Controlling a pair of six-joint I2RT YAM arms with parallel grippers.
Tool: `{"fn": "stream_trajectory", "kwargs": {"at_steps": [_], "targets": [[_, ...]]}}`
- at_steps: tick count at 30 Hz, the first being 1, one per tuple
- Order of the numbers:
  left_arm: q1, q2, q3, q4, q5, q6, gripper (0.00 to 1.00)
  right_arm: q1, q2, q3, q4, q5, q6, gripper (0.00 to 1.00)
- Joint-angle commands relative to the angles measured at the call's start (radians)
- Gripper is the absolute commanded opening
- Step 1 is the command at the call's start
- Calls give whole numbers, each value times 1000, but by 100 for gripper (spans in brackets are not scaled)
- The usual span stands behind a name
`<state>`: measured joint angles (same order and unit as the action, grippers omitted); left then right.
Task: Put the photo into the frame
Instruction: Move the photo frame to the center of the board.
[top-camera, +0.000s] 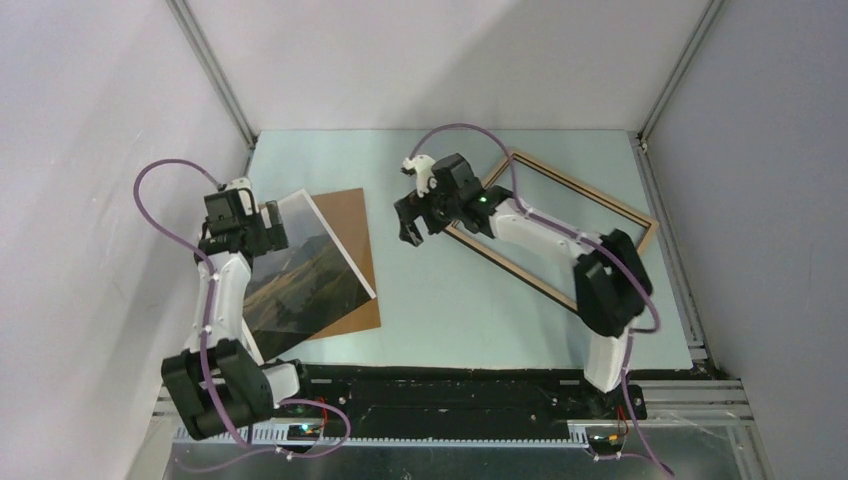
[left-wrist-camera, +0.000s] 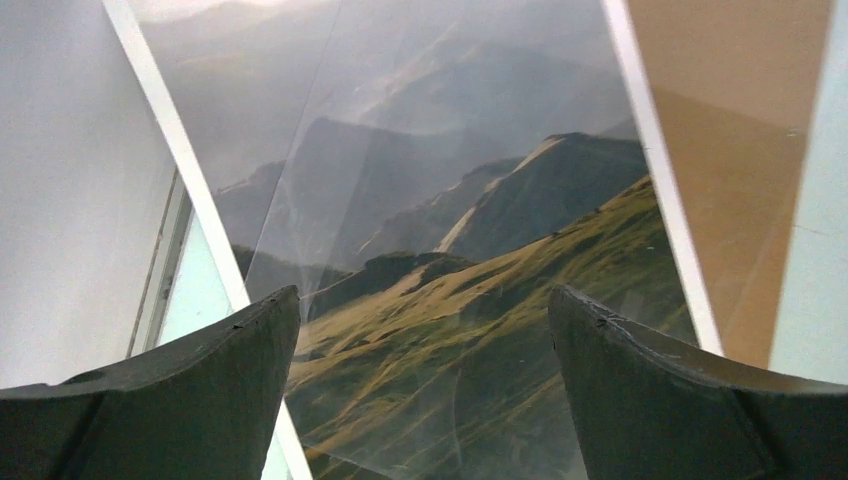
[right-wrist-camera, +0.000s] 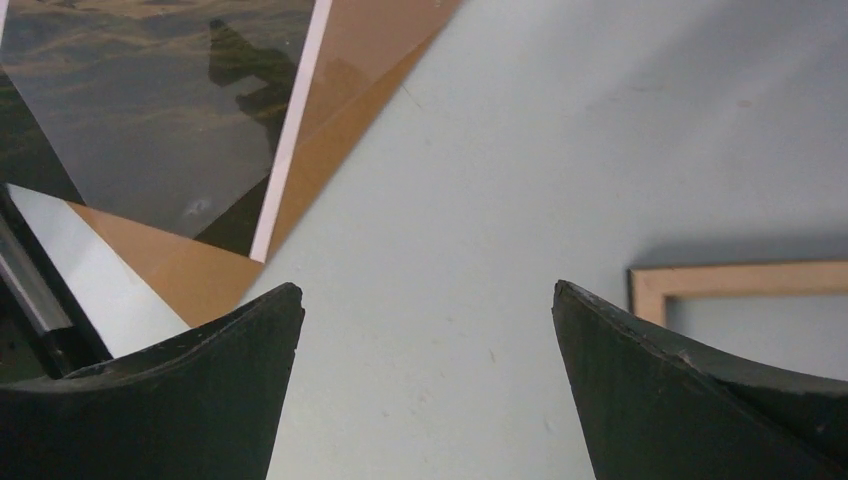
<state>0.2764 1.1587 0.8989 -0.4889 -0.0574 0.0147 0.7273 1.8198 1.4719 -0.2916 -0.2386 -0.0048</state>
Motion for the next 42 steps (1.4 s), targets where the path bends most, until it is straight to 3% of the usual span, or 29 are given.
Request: {"fn": "stream_trajectory", "kwargs": {"at_steps": [1, 6, 10, 19, 28, 42], "targets": [[43, 64, 80, -35, 29, 58, 98, 24, 132, 196, -40, -68, 94, 100], [72, 134, 108, -36, 32, 85, 98, 30, 216, 253, -45, -44, 115, 100], [83, 161, 124, -42, 44, 97, 98, 19, 207, 253, -115, 90, 27, 100], [84, 162, 136, -42, 87, 117, 98, -102, 66, 45, -225, 319, -220, 100], [84, 154, 158, -48, 145, 105, 98, -239, 46, -71, -330, 199, -269, 91], [83, 138, 165, -62, 171, 104, 98, -245, 47, -160, -332, 111, -241, 84]]}}
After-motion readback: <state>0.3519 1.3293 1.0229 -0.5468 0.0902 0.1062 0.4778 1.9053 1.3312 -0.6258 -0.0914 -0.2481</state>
